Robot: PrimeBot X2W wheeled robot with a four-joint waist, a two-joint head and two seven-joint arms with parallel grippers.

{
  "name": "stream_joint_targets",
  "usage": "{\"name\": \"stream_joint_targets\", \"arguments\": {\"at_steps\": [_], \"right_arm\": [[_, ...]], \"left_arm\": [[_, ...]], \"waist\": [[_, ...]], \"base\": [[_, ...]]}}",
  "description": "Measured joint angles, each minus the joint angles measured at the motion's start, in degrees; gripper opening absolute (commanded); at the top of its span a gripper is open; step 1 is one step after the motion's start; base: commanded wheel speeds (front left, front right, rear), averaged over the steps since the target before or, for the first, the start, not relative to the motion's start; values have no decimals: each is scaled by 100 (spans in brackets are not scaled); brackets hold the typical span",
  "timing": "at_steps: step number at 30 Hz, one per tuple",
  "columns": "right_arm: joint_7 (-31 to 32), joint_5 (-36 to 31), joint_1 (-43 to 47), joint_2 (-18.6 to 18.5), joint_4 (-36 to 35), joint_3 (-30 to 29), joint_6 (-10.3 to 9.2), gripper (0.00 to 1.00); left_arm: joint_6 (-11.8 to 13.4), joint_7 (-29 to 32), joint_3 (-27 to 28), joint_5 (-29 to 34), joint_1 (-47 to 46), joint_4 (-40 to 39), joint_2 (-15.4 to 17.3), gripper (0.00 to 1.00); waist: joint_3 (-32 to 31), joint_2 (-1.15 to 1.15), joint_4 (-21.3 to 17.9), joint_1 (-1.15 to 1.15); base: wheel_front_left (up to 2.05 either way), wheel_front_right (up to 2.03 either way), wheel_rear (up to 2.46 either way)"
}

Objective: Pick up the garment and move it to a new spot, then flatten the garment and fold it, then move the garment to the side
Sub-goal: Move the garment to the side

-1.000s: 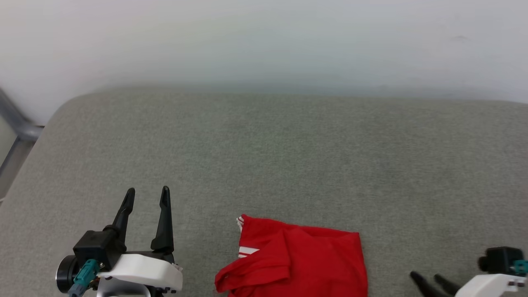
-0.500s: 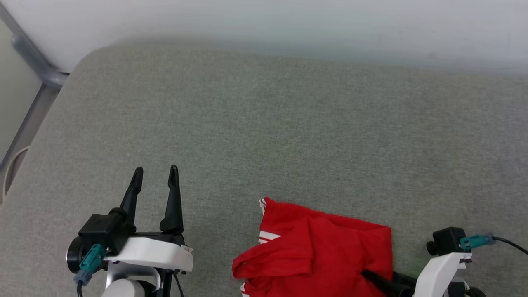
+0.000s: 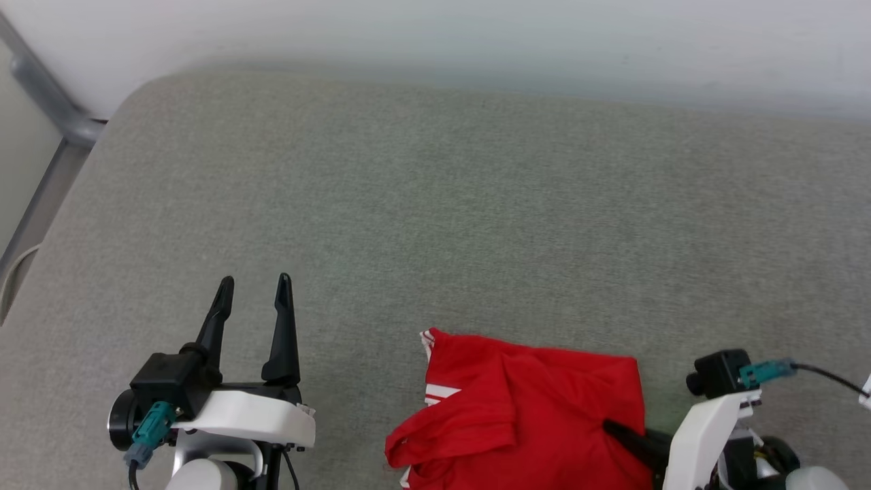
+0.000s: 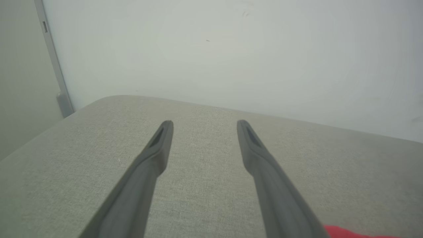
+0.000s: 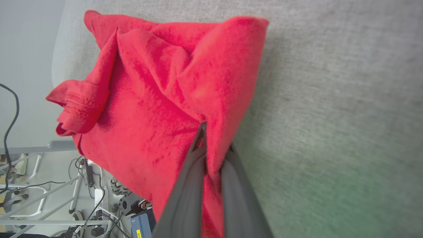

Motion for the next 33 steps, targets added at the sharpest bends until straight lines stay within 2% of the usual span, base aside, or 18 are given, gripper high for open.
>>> {"name": "stream_joint_targets", "arguments": {"at_steps": [8,18,26,33], "right_arm": [[92,-426,-330,-486,-660,265,-3,0],[641,-724,-935,-1143,-1372,453,-3,0],[624,-783,-1510,-1395,-1280,466,-3,0],[272,-937,-2342,-1691,-735,248,-2,0]], "left_arm": [[-51,-7,30,79,42,-21,8,100],[-147,20,-23,152,-33,-198,127,100],[-223,283,-73,354,-432,-527,394,100],[-338,742,-233,647,-1061,-999,715,100]], "waist": [[-203,0,-452,0],[-180,0,-1650,0],[209,0,-2685,0],[1031,0,-3213,0]], "base": [[0,0,0],[0,0,0],[0,0,0],[0,0,0]]}}
